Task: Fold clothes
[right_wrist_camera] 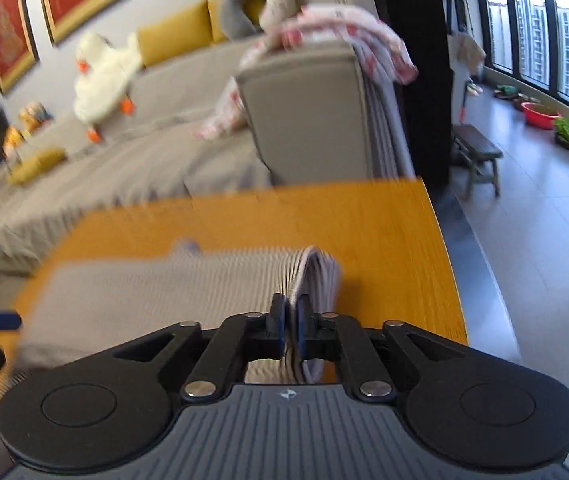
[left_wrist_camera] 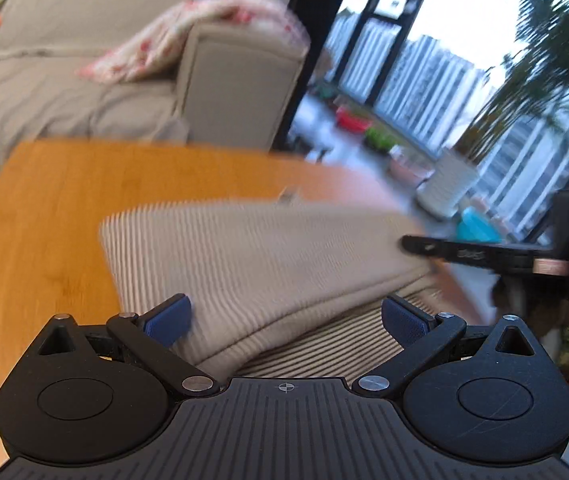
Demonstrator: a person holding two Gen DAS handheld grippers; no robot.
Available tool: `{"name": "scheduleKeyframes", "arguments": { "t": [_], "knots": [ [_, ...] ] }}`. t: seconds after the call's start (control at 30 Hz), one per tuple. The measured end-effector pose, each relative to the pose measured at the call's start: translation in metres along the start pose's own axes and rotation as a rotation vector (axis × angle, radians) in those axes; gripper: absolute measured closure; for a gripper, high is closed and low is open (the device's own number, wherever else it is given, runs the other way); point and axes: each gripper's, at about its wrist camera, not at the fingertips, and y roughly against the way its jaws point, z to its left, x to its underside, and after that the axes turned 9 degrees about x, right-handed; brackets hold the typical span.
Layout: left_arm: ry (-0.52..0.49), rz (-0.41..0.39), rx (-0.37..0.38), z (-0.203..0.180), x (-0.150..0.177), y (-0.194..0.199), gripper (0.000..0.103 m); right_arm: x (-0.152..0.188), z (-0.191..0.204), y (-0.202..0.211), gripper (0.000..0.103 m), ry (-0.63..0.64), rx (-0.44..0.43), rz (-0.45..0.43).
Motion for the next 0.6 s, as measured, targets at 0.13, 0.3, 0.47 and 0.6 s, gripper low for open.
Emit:
{"name": "scheduleKeyframes", "arguments": {
  "t": [0.13,0.3,0.47,0.6],
  "knots": [
    [-0.068,0.016,-0.036,0.004,0.009,-0.008,0.0,0.001,0.002,0.014,0.068,-0.029,-0.01,-0.014],
    [-0.068,0.006,-0.026,-0.001,0.004,0.002,0.0,-0.017,0.021,0.049,0.027,-0.037,-0.132,-0.147],
    [-0.016,-0.038,0.001,-0.003,-0.004,0.0,0.0,-0.005,0.039,0.017,0.022,-0.143,-0.211,-0.041],
    [-0.022,-0.007,-0.038,0.001,0.003,-0.014,0.0,0.02,0.05,0.002,0.02,-0.115,-0.149,-0.06]
  ]
}}
